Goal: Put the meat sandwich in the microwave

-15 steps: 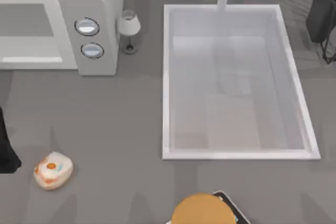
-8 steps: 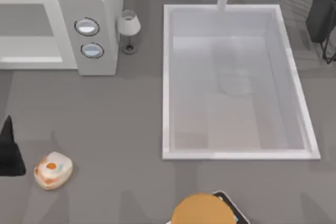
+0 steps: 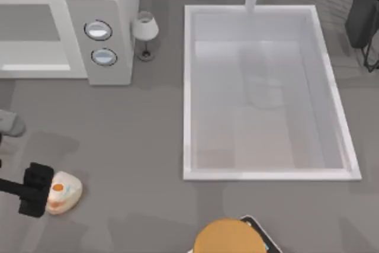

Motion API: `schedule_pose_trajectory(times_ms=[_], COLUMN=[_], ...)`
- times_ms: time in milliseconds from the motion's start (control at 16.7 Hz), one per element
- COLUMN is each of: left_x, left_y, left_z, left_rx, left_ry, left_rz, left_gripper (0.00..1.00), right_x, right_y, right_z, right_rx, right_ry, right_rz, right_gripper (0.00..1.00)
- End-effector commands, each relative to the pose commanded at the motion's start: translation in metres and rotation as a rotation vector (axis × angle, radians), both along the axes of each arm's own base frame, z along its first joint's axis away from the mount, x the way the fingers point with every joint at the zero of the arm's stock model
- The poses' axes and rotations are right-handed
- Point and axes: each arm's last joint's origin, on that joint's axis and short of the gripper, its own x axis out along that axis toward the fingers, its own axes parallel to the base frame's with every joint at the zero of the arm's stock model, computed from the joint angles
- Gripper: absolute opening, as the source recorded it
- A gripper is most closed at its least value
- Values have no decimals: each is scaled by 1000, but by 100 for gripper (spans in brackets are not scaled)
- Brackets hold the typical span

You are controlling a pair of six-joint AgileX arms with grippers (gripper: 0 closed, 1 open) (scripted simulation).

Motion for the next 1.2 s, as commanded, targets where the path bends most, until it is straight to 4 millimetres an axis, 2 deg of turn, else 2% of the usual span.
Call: schedule_pose_trajectory(times_ms=[300, 600, 780, 1080, 1200], left_x=[56, 94, 102, 101, 102], left_y=[-23, -47, -53, -52, -52], left_z=[-7, -15, -13, -14, -24], left_rx=[107, 180, 196, 194, 195], left_ry=[403, 584, 600, 598, 603], left_rz=[-186, -340, -374, -369, -373], left_gripper=[100, 100, 100, 100, 100], right_x=[0, 0, 0, 0, 0], right_y=[0, 0, 0, 0, 0], right_z=[0, 0, 0, 0, 0], right_rx=[0, 0, 0, 0, 0], right_ry=[0, 0, 0, 0, 0], right_rz=[0, 0, 0, 0, 0], right_gripper=[100, 100, 100, 100, 100])
